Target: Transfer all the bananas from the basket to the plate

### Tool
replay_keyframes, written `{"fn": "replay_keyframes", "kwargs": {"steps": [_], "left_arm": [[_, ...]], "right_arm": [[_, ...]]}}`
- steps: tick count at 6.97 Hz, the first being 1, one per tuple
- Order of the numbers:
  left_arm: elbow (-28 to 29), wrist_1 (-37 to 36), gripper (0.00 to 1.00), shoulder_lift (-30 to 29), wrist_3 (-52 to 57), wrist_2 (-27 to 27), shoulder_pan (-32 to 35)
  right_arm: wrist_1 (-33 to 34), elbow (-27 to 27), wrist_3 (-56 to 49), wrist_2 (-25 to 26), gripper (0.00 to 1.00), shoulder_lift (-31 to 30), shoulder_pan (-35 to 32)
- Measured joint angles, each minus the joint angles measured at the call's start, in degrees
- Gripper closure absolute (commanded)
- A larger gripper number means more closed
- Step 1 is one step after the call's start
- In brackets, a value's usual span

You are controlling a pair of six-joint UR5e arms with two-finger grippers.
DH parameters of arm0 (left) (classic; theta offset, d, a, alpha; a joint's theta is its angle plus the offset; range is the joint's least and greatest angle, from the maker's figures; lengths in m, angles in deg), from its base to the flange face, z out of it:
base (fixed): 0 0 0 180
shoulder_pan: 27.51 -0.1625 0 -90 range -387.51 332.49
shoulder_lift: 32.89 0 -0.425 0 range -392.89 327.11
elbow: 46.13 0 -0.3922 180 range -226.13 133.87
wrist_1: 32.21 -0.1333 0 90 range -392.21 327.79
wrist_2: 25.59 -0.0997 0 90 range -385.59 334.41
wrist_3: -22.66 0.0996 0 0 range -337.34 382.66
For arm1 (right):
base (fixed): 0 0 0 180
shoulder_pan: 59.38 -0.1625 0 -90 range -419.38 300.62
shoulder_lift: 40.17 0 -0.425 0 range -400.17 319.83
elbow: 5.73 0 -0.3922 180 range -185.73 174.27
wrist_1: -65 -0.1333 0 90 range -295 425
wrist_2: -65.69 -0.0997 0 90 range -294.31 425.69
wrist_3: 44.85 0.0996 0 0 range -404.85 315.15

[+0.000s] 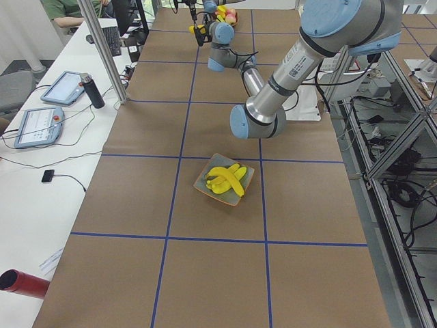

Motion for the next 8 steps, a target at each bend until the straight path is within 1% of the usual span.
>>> {"fn": "replay_keyframes", "kwargs": {"steps": [1,2,3,4,5,7,8], "left_arm": [[-2.08,-3.81,1.0,2.13,4.28,1.81,1.11],[-5.4,-8.56,1.0,4.81,9.14,2.67,1.65],[-8.73,-13.27,1.0,7.38,13.62,2.96,2.07],[-11.57,-16.49,1.0,10.04,17.23,3.1,2.75],[-13.89,-17.81,1.0,13.1,19.77,3.93,4.02],[-17.73,-18.46,1.0,21.23,25.19,10.19,9.76],[-18.64,-18.52,1.0,25.08,28.36,13.71,13.23]], "right_arm": [[1.27,-0.11,0.15,6.7,0.03,1.0,-3.41],[1.81,-0.37,0.23,12.8,0.01,2.11,-6.73],[1.87,-0.68,0.26,19.4,0.02,3.33,-9.28],[1.65,-0.81,0.27,26.65,0.01,4.71,-11.01],[1.37,-0.75,0.29,32.82,0.01,5.37,-11.92],[-0.06,-0.37,2.18,50.42,0.01,6.54,-12.76],[-1.87,-0.2,6.21,57.86,0.01,6.49,-12.8]]}}
